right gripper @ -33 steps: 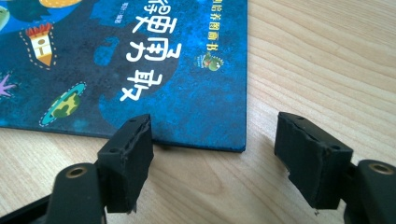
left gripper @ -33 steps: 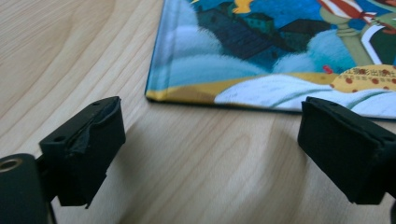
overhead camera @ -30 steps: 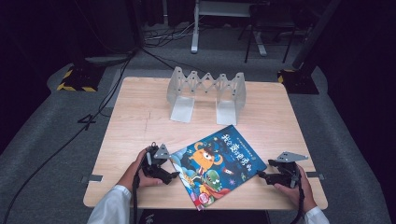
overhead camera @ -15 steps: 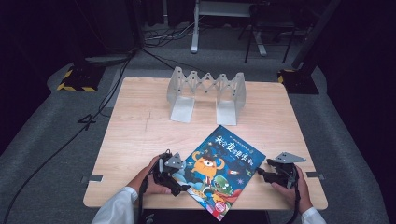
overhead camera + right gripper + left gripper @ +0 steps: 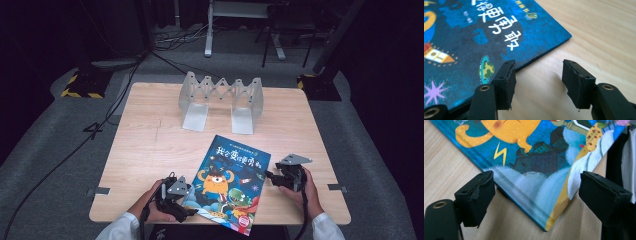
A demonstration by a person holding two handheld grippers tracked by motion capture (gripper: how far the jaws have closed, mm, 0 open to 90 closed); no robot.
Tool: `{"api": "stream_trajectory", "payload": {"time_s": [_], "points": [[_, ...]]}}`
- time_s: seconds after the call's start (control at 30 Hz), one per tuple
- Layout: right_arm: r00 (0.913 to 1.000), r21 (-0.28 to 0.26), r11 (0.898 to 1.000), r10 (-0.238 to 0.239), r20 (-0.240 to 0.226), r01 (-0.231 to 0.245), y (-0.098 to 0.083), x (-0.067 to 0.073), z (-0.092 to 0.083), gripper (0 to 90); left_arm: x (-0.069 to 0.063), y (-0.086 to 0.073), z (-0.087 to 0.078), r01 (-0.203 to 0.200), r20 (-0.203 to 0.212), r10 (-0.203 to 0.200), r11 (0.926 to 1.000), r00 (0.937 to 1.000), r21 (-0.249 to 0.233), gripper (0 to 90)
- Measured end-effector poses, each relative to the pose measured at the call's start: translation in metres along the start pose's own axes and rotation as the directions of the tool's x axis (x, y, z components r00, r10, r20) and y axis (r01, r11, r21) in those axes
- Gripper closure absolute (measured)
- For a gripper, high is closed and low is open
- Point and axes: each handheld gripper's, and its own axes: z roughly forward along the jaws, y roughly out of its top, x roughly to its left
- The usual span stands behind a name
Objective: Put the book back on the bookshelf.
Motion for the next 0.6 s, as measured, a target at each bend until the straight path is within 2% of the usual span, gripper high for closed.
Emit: {"api": "stream_trajectory", "payload": {"time_s": [0.07, 0.13, 0.17, 0.23, 0.27, 0.3, 0.37, 0.43, 0.47, 0.6], "points": [[1.0, -0.001, 1.0, 0.009, 0.004, -0.009, 0.005, 0.0, 0.005, 45.0, -0.001, -0.002, -0.002, 0.001, -0.003, -0.001, 1.0, 1.0, 0.006, 15.1], [0.9997, -0.002, 1.0, -0.002, 0.026, 0.002, 0.009, 0.005, 0.008, 45.9, -0.002, -0.004, -0.003, 0.004, -0.003, -0.004, 1.0, 1.0, -0.007, 16.4], [0.9991, -0.013, 0.999, -0.032, 0.027, 0.032, 0.008, 0.012, 0.005, 47.1, -0.004, -0.004, -0.004, 0.003, -0.005, -0.003, 1.0, 1.0, -0.005, 16.8], [0.9903, -0.027, 0.99, -0.135, 0.033, 0.136, 0.002, 0.033, -0.004, 50.7, -0.007, -0.006, -0.005, 0.008, -0.009, -0.008, 1.0, 0.9999, -0.005, 18.2], [0.9852, -0.023, 0.986, -0.165, 0.045, 0.166, -0.002, 0.042, -0.009, 50.8, -0.008, -0.006, -0.005, 0.01, -0.013, -0.01, 0.9999, 0.9999, -0.004, 18.9], [0.983, -0.022, 0.983, -0.181, 0.03, 0.182, -0.006, 0.047, -0.013, 50.9, -0.009, -0.006, -0.006, 0.013, -0.012, -0.013, 0.9999, 0.9998, -0.001, 19.9], [0.9861, -0.013, 0.987, -0.158, -0.051, 0.158, -0.013, 0.047, -0.019, 46.4, -0.011, -0.006, -0.007, 0.009, -0.02, -0.009, 0.9999, 0.9998, 0.005, 21.4], [0.9849, -0.001, 0.994, -0.104, -0.138, 0.105, -0.018, 0.041, -0.021, 43.9, -0.014, -0.006, -0.006, 0.002, -0.025, -0.002, 1.0, 0.9997, 0.005, 21.7], [0.9829, 0.0, 0.995, -0.101, -0.154, 0.102, -0.02, 0.04, -0.021, 43.1, -0.014, -0.005, -0.005, 0.004, -0.026, -0.004, 1.0, 0.9997, 0.004, 21.8], [0.9842, 0.025, 0.991, -0.125, -0.125, 0.129, -0.01, 0.038, -0.017, 44.9, -0.012, -0.004, -0.004, 0.012, -0.019, -0.012, 0.9999, 0.9998, -0.008, 23.1]]}}
